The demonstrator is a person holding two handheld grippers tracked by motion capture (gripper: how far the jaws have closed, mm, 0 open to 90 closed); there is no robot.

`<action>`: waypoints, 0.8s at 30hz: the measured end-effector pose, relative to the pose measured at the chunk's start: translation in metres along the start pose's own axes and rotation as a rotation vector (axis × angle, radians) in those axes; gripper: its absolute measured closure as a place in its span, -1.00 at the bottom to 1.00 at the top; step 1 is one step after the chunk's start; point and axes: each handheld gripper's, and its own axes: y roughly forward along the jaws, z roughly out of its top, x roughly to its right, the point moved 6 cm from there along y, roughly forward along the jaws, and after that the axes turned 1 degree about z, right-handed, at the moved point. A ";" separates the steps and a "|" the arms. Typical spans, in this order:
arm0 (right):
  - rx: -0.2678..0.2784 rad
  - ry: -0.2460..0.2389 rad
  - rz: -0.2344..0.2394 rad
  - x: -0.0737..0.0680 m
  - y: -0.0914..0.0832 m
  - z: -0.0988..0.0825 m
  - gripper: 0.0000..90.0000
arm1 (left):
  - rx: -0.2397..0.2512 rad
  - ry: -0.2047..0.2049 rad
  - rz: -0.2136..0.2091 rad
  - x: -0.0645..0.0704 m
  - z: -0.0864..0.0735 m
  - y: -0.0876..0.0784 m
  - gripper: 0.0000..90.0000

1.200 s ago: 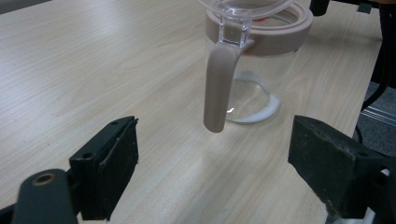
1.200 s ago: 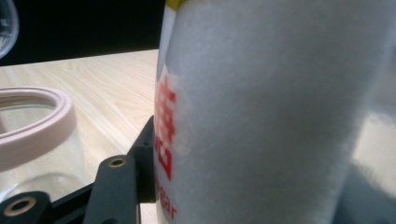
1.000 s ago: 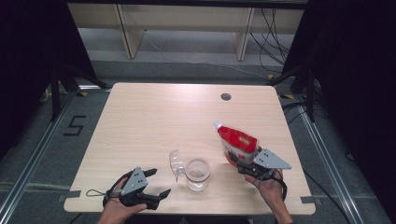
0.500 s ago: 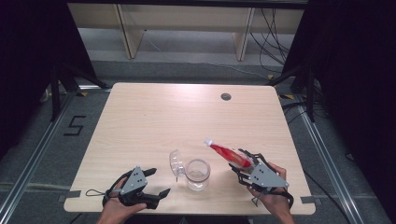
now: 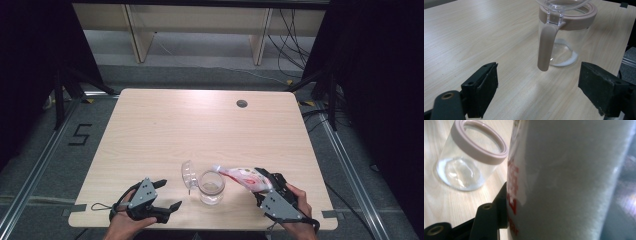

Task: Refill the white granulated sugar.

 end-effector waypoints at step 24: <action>-0.148 -0.499 -0.088 -0.003 -0.004 0.013 0.04 | -0.002 0.033 -0.011 -0.002 0.000 0.001 -0.65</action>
